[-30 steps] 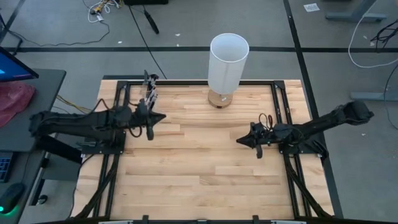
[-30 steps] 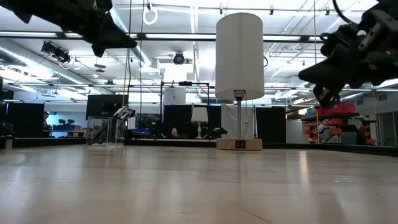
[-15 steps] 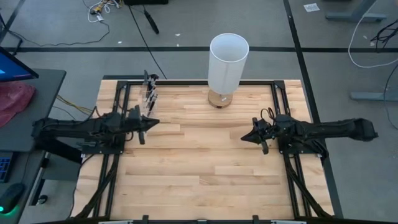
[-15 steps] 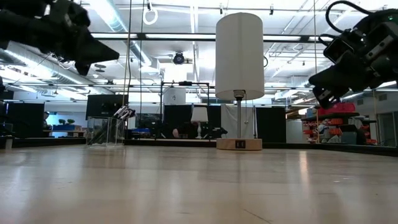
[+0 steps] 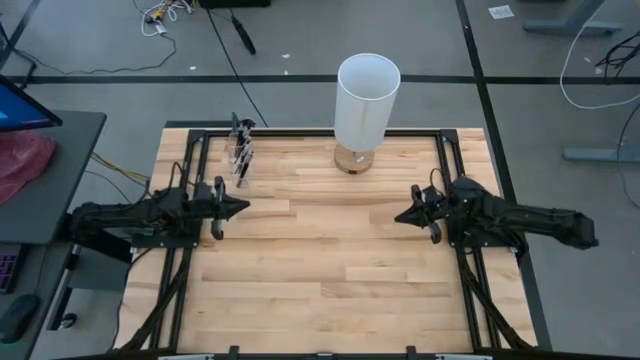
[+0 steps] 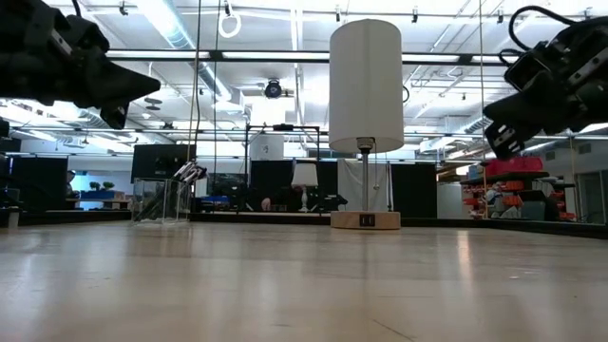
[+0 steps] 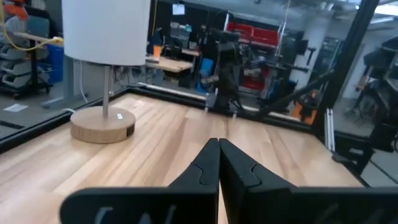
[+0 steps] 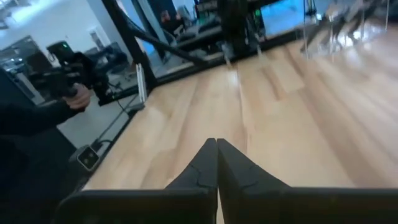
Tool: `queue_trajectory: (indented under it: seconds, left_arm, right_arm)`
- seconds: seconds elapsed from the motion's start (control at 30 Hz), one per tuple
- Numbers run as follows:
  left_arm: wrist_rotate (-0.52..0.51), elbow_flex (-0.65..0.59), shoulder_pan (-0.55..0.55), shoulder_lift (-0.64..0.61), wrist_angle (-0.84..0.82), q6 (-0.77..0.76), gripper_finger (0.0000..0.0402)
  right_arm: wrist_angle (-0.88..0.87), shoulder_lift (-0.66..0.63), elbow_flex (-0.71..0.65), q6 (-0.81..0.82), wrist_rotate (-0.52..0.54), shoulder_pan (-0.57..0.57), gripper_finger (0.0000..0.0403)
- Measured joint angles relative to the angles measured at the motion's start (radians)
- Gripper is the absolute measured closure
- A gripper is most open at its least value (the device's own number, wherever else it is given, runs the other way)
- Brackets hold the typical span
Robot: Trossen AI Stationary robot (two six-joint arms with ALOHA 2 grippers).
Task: Put items in baskets/containers
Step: Return to Home Position
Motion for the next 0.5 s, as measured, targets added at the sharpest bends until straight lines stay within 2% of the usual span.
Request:
queue_trajectory:
  seconds: [0.2, 0.4, 0.5]
  left_arm:
    - [0.006, 0.0, 0.0, -0.002, -0.007, 0.028, 0.04]
    - [0.018, 0.0, 0.0, -0.001, -0.01, 0.04, 0.039]
    - [0.018, -0.001, 0.0, -0.001, -0.003, 0.032, 0.039]
  right_arm:
    - [0.001, -0.075, 0.0, -0.033, -0.02, -0.058, 0.0401]
    - [0.013, -0.073, 0.0, -0.021, -0.019, -0.067, 0.0392]
    - [0.093, -0.073, 0.0, 0.049, 0.066, -0.066, 0.0389]
